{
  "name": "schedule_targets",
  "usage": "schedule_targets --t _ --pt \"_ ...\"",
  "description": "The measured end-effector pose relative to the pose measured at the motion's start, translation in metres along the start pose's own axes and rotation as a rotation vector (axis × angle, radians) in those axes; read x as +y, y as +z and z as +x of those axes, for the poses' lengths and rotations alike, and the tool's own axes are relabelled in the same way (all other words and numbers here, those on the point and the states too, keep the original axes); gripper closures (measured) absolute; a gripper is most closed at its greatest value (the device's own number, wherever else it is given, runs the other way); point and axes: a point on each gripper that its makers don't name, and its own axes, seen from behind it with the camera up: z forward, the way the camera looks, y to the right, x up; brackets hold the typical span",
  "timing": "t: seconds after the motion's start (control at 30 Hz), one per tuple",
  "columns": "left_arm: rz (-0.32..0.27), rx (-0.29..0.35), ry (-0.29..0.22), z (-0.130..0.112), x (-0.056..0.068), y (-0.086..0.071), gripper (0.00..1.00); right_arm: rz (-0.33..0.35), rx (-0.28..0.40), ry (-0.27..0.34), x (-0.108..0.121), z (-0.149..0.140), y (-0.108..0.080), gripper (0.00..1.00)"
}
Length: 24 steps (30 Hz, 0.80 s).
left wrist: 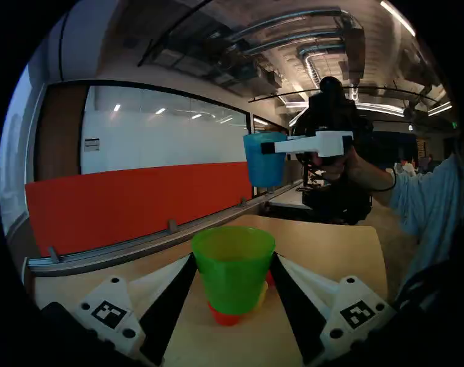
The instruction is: Pour water
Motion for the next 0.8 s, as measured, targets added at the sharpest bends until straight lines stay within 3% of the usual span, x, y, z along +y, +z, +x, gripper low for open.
schedule_targets --t 0.4,0.8 --pt "-0.008 -0.047 0.014 -0.01 0.0 -0.001 0.16 0.043 -0.058 -0.024 -0.012 -0.029 -0.006 0.08" --pt "-0.015 -0.126 0.024 -0.032 -0.002 -0.004 0.15 0.096 -0.099 0.003 -0.024 -0.061 -0.01 0.08"
